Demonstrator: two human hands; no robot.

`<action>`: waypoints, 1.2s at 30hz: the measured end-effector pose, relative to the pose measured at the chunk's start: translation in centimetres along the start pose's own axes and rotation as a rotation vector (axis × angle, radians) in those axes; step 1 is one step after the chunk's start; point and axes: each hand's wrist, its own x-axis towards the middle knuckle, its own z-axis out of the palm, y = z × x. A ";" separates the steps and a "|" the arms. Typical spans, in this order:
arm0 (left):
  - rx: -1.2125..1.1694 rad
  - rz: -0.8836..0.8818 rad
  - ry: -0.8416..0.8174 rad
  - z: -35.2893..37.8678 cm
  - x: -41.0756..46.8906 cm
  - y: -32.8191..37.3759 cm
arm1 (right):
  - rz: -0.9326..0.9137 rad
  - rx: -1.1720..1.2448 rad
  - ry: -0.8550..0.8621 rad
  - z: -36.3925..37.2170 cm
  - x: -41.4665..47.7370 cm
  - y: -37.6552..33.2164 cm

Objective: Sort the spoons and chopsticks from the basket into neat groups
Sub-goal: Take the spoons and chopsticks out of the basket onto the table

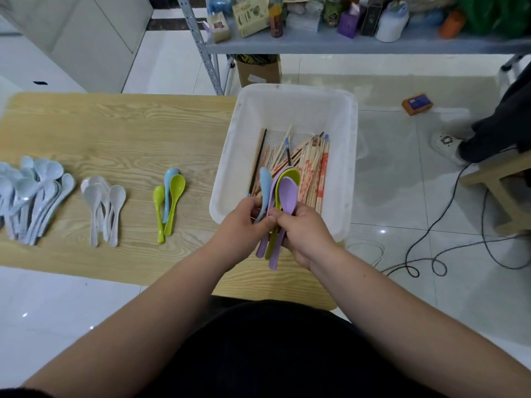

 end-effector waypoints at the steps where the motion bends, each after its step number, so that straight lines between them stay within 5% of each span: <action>1: 0.000 -0.002 0.014 -0.6 0.0 -0.5 | 0.005 0.008 -0.005 0.8 0.1 0.1; 15: -0.404 -0.261 0.160 -16.1 0.4 -13.2 | 0.090 -0.226 -0.016 18.5 5.2 6.8; 27: -0.079 -0.358 0.093 -24.3 7.5 -23.7 | 0.217 -0.568 0.321 24.5 15.2 10.4; 32: 0.008 -0.257 -0.077 -24.4 8.3 -23.2 | 0.074 -0.784 0.300 25.9 15.4 9.7; 36: 0.156 -0.155 -0.027 -24.3 7.6 -23.6 | -0.041 -0.823 0.309 26.3 14.0 9.9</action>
